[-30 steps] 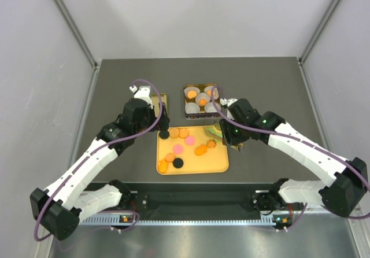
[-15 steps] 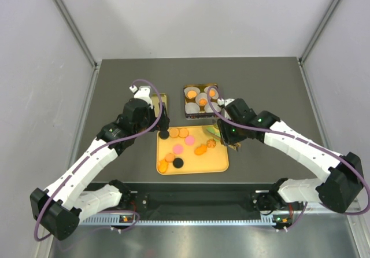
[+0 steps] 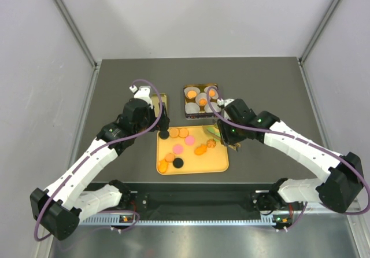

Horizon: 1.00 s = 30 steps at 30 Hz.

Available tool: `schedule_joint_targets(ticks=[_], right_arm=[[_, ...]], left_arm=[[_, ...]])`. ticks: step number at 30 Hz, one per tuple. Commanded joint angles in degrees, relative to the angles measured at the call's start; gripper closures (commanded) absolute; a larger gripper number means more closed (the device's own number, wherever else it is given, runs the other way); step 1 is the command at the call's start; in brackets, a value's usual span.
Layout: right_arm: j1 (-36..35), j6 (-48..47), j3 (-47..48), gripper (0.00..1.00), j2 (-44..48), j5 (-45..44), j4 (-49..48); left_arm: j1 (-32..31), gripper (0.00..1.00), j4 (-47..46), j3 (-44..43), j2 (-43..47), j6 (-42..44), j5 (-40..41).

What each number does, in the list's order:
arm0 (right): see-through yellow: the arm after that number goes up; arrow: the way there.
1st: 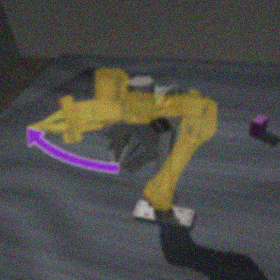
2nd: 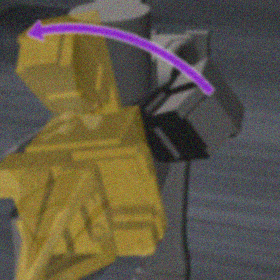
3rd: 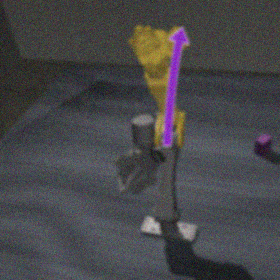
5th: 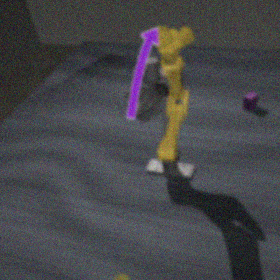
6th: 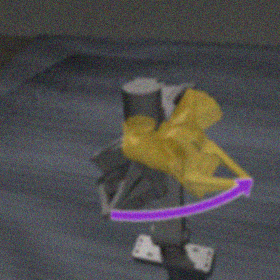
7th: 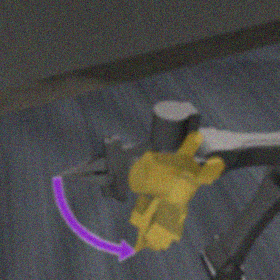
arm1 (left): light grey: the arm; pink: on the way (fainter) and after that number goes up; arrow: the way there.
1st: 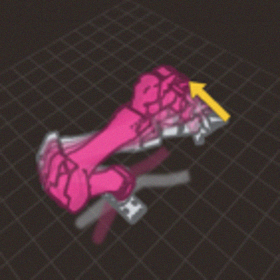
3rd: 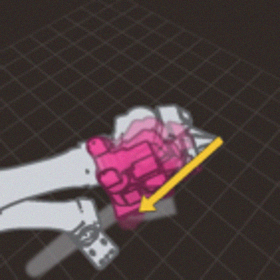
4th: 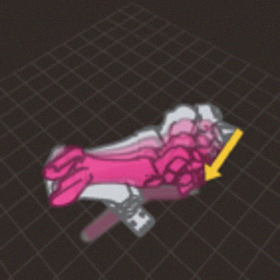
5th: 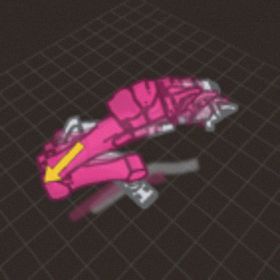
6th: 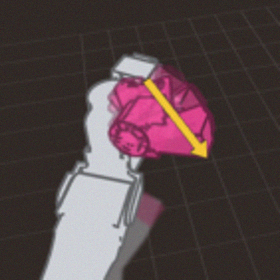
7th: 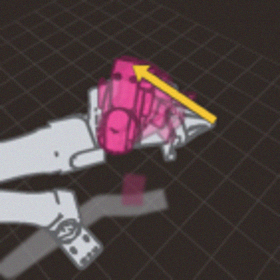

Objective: Pack the cookies

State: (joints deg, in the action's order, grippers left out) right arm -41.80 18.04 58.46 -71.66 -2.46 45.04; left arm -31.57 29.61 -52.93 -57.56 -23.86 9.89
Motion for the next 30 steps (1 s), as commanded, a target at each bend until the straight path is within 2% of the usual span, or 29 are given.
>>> schedule_joint_targets(ticks=[1, 20, 30], right_arm=[[-0.8, 0.1, -0.3, 0.55, 1.6, -1.1, -0.7], [-1.8, 0.5, -1.1, 0.55, 1.7, -1.9, -0.4], [-1.8, 0.2, -0.8, 0.6, 0.6, -1.8, -0.7]], left_arm=[[0.3, 0.01, -2.7, 0.1, 0.1, 0.0, 0.2], [0.3, 0.01, -3.0, 0.5, 0.2, -0.3, -0.1], [0.3, 0.01, -2.8, 0.5, 0.6, -0.2, -0.1]])
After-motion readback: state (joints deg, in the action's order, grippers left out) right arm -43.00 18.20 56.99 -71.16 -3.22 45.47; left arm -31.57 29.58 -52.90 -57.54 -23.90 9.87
